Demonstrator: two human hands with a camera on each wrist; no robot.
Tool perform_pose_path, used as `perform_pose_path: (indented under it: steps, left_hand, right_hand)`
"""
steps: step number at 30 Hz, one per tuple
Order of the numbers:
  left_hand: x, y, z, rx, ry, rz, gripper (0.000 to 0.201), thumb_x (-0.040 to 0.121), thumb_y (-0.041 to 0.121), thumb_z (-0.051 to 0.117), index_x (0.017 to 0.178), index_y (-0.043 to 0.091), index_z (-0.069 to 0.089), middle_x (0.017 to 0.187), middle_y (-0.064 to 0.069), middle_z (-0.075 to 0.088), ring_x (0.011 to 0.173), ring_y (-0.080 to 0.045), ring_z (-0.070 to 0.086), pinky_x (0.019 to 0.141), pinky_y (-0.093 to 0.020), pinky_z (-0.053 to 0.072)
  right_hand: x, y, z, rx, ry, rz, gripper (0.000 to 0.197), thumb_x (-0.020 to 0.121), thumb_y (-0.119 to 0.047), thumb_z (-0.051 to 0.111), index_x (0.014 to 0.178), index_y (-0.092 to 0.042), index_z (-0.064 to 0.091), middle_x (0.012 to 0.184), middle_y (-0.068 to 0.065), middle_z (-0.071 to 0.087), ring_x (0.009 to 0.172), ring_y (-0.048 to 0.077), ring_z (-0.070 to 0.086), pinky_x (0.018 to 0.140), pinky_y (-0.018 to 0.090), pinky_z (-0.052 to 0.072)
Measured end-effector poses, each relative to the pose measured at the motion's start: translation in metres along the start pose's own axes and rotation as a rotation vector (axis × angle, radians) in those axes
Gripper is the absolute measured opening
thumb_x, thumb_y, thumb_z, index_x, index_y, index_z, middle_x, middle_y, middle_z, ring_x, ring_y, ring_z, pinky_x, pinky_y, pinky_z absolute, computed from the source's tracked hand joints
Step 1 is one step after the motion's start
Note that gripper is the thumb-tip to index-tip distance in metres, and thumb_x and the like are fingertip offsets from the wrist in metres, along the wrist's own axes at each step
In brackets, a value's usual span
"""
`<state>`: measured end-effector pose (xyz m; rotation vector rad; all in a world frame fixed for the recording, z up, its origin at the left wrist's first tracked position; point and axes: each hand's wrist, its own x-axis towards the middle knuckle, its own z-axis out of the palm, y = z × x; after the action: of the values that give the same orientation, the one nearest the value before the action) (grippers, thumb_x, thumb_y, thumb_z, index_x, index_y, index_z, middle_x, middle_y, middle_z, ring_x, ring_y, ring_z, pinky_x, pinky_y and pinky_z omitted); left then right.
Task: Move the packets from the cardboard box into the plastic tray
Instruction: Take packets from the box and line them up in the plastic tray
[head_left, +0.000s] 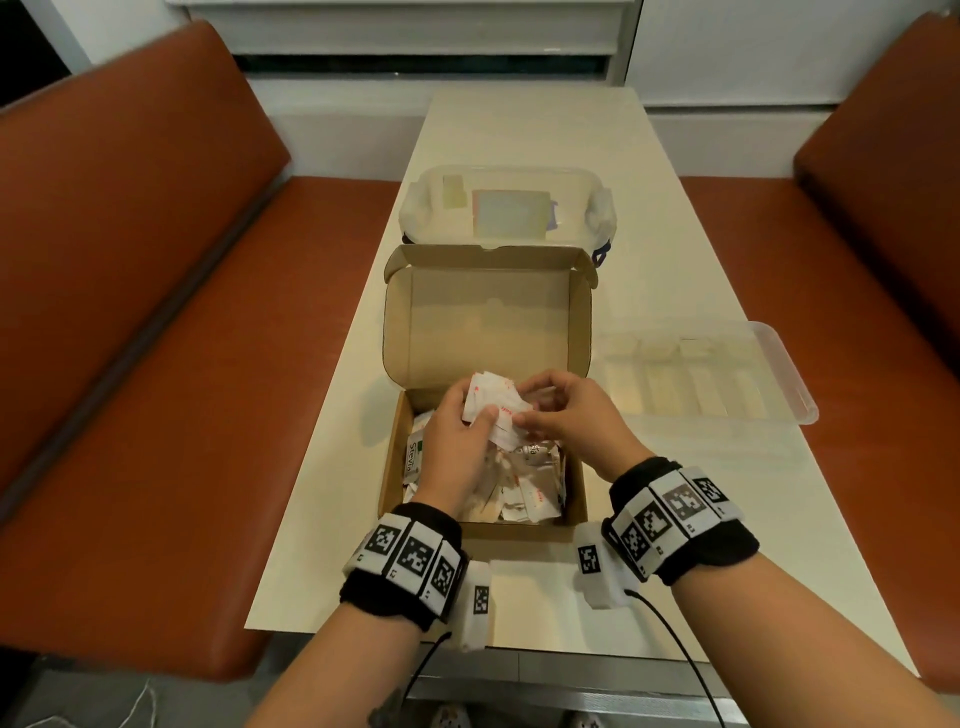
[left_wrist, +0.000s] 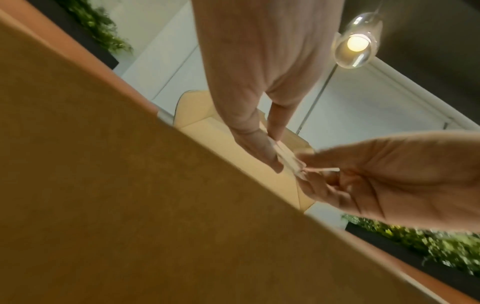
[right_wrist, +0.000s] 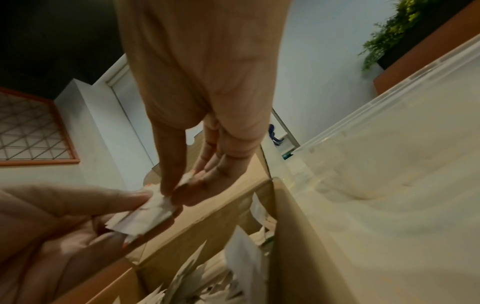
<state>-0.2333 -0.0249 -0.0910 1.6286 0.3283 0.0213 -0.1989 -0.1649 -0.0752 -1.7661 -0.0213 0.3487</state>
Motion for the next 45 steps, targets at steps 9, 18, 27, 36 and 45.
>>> perform_pose_path:
  steps: [9, 18, 27, 36, 45]
  left_hand:
    - [-0.004, 0.0, 0.005, 0.124, -0.115, 0.012, 0.037, 0.096, 0.017, 0.05, 0.132, 0.025, 0.046, 0.121, 0.0, 0.06, 0.106, -0.015, 0.06, 0.09, -0.038, 0.052]
    - [-0.007, 0.017, 0.024, 0.073, -0.061, 0.046, 0.029, 0.094, 0.025, 0.054, 0.122, 0.02, 0.047, 0.112, 0.001, 0.06, 0.102, -0.014, 0.06, 0.083, -0.036, 0.055]
    - [-0.014, 0.017, 0.039, -0.024, -0.056, -0.049, 0.025, 0.091, 0.019, 0.057, 0.114, 0.013, 0.047, 0.106, -0.012, 0.063, 0.094, -0.025, 0.065, 0.076, -0.045, 0.058]
    - [-0.021, 0.033, 0.073, -0.098, -0.269, -0.046, 0.023, 0.094, 0.004, 0.047, 0.115, 0.014, 0.05, 0.104, -0.013, 0.061, 0.079, -0.02, 0.065, 0.063, -0.03, 0.058]
    - [-0.02, 0.035, 0.142, -0.195, -0.303, -0.099, 0.019, 0.094, 0.001, 0.046, 0.105, 0.015, 0.05, 0.102, -0.017, 0.059, 0.078, -0.022, 0.063, 0.07, -0.034, 0.06]
  right_hand:
    - [0.001, -0.003, -0.007, -0.275, 0.052, -0.093, 0.034, 0.076, -0.016, 0.077, 0.107, -0.018, 0.063, 0.091, -0.004, 0.066, 0.08, 0.012, 0.064, 0.07, 0.023, 0.054]
    - [-0.016, -0.006, 0.004, -0.675, -0.167, -0.27, 0.089, 0.081, -0.015, 0.07, 0.15, -0.025, 0.016, 0.157, 0.005, 0.017, 0.143, 0.018, 0.022, 0.111, 0.02, 0.019]
    - [-0.02, -0.007, -0.012, -0.597, -0.147, -0.298, 0.075, 0.081, -0.001, 0.06, 0.146, -0.024, 0.031, 0.14, 0.001, 0.05, 0.112, 0.006, 0.049, 0.082, -0.004, 0.027]
    - [-0.027, -0.009, -0.065, -0.436, -0.017, -0.36, 0.029, 0.089, -0.016, 0.06, 0.114, -0.028, 0.067, 0.117, -0.004, 0.059, 0.109, 0.011, 0.053, 0.093, 0.026, 0.045]
    - [-0.017, 0.014, -0.13, -0.374, 0.258, -0.291, 0.004, 0.083, -0.017, 0.068, 0.081, -0.014, 0.068, 0.074, -0.01, 0.063, 0.067, -0.001, 0.054, 0.061, 0.005, 0.038]
